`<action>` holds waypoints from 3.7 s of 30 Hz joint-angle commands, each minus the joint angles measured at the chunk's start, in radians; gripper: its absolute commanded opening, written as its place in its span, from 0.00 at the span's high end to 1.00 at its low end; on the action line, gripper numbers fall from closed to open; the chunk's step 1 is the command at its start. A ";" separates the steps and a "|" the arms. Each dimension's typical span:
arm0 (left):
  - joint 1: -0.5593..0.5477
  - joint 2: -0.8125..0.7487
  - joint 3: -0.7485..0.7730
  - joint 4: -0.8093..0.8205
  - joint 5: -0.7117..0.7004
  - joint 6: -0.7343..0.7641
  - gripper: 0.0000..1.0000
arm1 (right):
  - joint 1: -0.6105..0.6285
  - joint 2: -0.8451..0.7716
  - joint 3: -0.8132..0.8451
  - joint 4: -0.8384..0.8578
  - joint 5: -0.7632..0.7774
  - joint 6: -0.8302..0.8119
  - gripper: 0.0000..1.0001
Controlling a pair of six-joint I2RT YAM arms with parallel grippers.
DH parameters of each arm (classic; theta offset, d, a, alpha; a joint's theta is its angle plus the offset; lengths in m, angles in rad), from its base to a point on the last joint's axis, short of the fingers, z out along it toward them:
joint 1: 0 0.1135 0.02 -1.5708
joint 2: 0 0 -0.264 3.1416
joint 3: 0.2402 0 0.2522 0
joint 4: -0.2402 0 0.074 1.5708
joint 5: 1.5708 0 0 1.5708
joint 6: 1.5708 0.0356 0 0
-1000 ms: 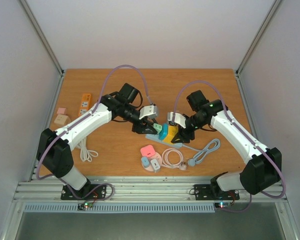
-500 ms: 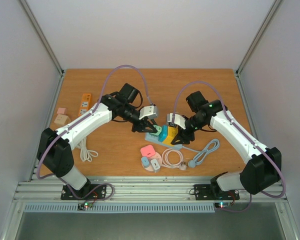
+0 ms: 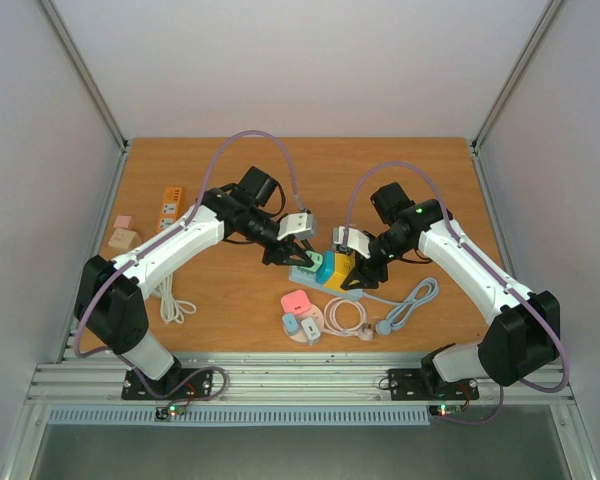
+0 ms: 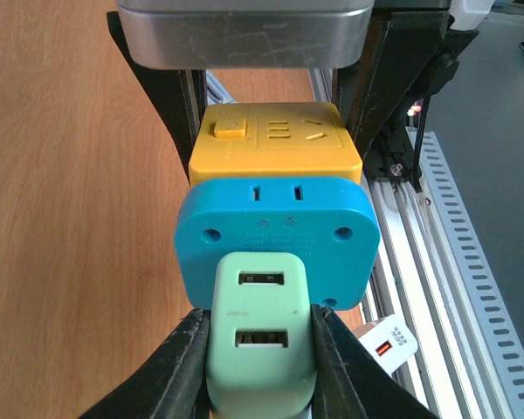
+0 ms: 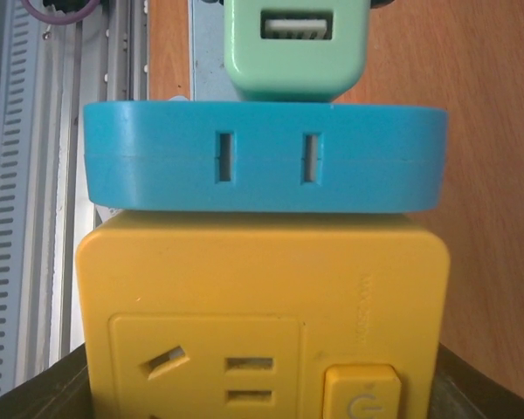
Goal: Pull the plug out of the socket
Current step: Remove the plug from the socket.
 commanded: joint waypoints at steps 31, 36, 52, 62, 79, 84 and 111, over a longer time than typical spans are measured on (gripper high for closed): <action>0.008 -0.020 0.011 0.031 0.071 -0.054 0.99 | 0.005 0.007 0.004 0.048 -0.014 0.026 0.99; 0.039 -0.022 0.008 0.039 0.125 -0.076 1.00 | 0.005 0.011 0.003 0.049 -0.013 0.027 0.99; -0.027 -0.002 0.038 0.031 0.018 -0.075 0.99 | 0.005 0.027 0.004 0.048 -0.012 0.028 0.99; 0.040 -0.014 0.037 0.061 0.129 -0.133 0.99 | 0.006 0.027 0.002 0.052 -0.005 0.033 0.99; -0.010 -0.024 0.063 -0.016 0.094 -0.046 1.00 | 0.006 0.045 0.006 0.044 -0.005 0.033 0.99; -0.037 -0.040 0.034 -0.023 0.047 0.006 1.00 | 0.005 0.044 0.006 0.042 -0.008 0.033 0.99; -0.029 0.023 0.112 0.015 -0.045 -0.156 0.99 | 0.006 0.051 0.006 0.045 0.004 0.038 0.99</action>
